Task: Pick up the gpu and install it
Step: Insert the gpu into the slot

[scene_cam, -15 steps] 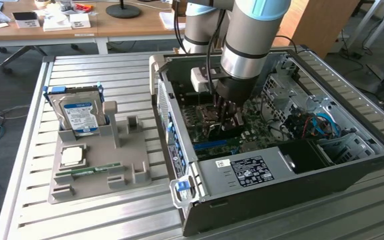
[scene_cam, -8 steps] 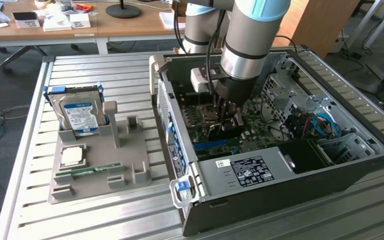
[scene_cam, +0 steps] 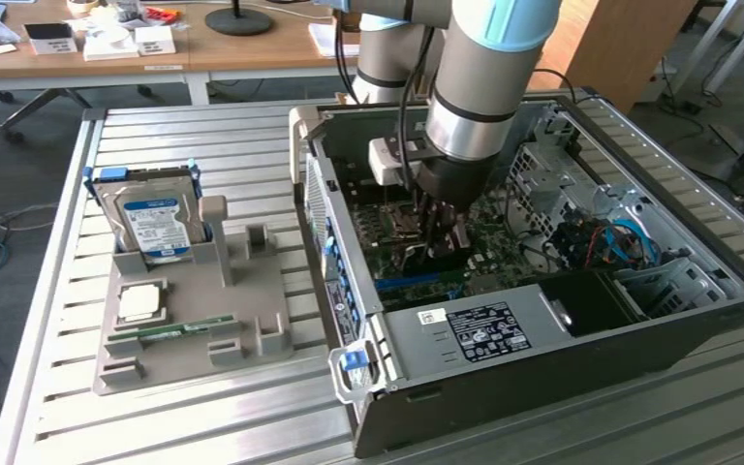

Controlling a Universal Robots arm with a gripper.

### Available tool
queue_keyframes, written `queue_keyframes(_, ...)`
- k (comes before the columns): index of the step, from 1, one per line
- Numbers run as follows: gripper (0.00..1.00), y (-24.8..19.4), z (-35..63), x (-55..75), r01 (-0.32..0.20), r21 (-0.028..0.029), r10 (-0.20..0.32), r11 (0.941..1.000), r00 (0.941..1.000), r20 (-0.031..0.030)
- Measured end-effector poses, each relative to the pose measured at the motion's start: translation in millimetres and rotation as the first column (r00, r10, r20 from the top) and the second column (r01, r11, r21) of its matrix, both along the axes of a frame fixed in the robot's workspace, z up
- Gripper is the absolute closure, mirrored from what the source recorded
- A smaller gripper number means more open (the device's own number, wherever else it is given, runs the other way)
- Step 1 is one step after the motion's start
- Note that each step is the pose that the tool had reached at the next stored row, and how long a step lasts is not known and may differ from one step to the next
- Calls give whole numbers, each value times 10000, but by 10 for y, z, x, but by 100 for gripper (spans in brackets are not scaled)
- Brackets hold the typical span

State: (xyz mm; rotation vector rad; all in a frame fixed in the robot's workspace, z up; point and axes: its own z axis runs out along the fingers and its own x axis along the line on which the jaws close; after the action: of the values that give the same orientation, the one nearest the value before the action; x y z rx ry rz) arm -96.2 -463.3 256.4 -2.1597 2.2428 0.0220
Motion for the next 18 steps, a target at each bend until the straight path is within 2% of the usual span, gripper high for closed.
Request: queue_keyframes(18, 73, 0, -27, -27, 0, -3, 0, 10000, 10000, 5)
